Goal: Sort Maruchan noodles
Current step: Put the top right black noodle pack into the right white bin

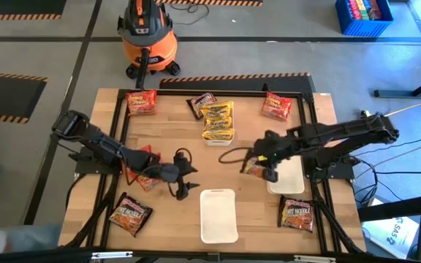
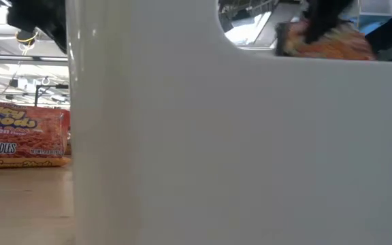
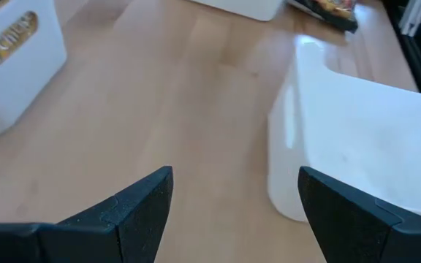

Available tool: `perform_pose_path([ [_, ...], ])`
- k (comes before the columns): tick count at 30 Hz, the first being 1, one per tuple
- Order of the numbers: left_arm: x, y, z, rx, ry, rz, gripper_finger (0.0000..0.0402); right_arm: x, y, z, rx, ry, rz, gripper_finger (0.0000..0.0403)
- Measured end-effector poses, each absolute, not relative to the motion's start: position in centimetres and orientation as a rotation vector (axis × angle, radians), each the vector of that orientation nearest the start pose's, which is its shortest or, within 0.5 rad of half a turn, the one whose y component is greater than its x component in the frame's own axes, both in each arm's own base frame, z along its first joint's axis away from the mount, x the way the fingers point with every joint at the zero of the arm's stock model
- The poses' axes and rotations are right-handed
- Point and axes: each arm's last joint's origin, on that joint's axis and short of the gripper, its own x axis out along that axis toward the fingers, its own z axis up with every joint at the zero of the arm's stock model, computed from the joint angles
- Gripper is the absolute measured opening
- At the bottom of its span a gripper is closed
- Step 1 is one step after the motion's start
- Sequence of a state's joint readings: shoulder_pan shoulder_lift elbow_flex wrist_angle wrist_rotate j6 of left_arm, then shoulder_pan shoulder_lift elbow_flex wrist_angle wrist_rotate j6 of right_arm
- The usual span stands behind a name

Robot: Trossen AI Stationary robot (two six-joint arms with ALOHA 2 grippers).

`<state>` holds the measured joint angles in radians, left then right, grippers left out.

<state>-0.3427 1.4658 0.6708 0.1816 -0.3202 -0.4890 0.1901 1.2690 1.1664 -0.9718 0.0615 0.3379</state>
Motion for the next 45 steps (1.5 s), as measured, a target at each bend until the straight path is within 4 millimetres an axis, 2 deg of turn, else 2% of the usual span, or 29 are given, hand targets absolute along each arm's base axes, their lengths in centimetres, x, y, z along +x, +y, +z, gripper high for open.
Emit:
perform_pose_path([
  [7, 26.7, -9.9, 17.9, -0.273, 0.551, 0.134, 0.0288, 20.5, 3.9, 29.6, -0.029, 1.309, -0.272, 0.0067],
  [12, 26.7, -10.0, 18.0, -0.277, 0.538, 0.131, 0.0288, 19.4, 3.5, 28.5, -0.116, 1.382, -0.307, 0.0067],
  [18, 26.7, -10.0, 18.0, -0.277, 0.537, 0.131, 0.0288, 17.9, 3.1, 27.2, -0.120, 1.380, -0.311, 0.0067],
  [21, 26.7, -10.0, 18.0, -0.279, 0.532, 0.130, 0.0288, 17.6, 3.0, 27.3, -0.098, 1.314, -0.304, 0.0067],
  [26, 26.7, -10.0, 18.1, -0.280, 0.530, 0.130, 0.0288, 17.5, 2.9, 26.8, -0.113, 1.300, -0.323, 0.0067],
  [33, 26.7, -10.0, 18.1, -0.280, 0.531, 0.130, 0.0288, 17.0, 2.8, 24.6, -0.135, 1.362, -0.336, 0.0067],
  [45, 26.7, -10.0, 18.1, -0.276, 0.531, 0.129, 0.0288, 16.8, 2.8, 21.4, -0.141, 1.358, -0.336, 0.0067],
])
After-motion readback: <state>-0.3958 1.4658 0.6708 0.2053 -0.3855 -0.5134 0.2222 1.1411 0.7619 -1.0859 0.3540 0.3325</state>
